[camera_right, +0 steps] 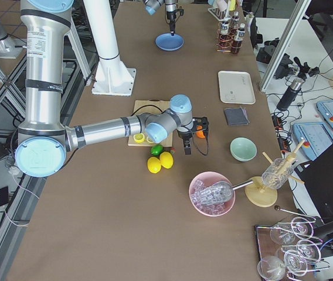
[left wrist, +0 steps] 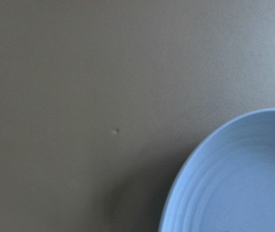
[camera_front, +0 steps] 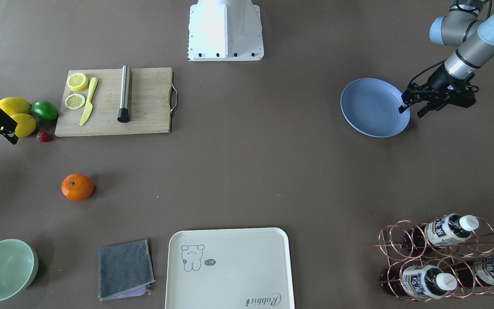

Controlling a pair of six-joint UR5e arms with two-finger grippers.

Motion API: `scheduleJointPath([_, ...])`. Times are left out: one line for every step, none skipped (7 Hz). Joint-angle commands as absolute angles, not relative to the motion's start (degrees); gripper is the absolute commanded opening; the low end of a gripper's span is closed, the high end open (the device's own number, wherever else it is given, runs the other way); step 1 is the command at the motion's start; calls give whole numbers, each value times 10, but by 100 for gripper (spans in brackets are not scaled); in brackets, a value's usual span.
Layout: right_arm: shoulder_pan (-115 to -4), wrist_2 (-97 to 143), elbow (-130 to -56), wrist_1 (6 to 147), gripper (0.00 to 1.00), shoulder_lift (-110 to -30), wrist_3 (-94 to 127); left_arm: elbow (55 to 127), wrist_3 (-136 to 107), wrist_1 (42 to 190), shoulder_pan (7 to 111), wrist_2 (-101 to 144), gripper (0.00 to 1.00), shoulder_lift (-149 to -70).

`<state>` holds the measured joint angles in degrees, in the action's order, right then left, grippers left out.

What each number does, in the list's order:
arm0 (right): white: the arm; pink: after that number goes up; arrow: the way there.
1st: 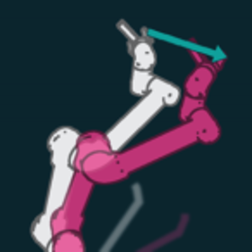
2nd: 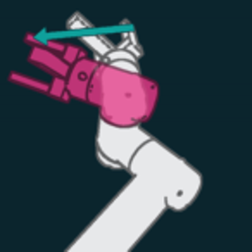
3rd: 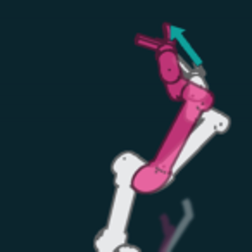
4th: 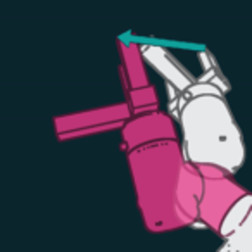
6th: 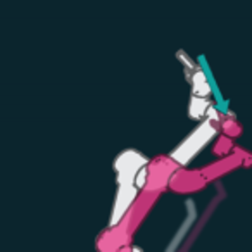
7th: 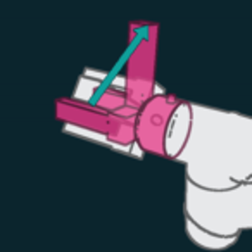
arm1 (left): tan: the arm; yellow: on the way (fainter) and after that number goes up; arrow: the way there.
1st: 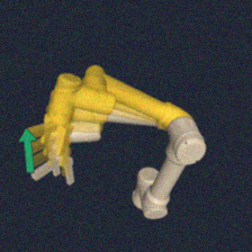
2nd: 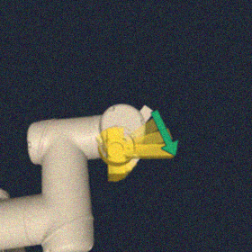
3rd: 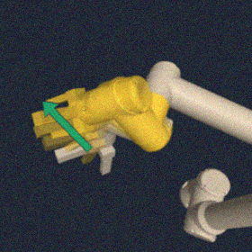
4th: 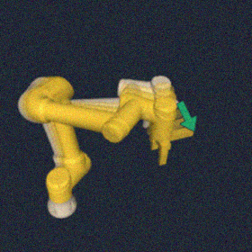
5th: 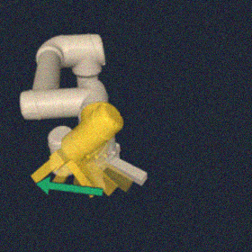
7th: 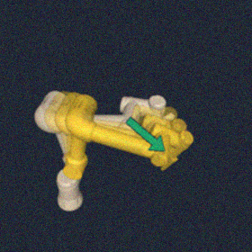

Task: Pick orange to plate
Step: 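Push the blue plate with the left gripper toward the table center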

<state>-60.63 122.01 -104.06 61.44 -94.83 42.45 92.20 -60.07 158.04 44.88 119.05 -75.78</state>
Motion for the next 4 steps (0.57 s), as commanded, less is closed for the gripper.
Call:
scheduleJointPath([-606, 1220, -1041, 614, 97, -948, 425, 920, -600, 1581, 439, 1186, 71, -760])
scheduleJointPath([-606, 1220, -1041, 614, 97, -947, 425, 920, -599, 1581, 439, 1186, 46, -760])
scheduleJointPath([-606, 1220, -1041, 614, 97, -948, 424, 921, -599, 1581, 439, 1186, 9, -760])
scheduleJointPath([-605, 1220, -1041, 614, 97, -948, 424, 922, -599, 1582, 439, 1186, 0, -760])
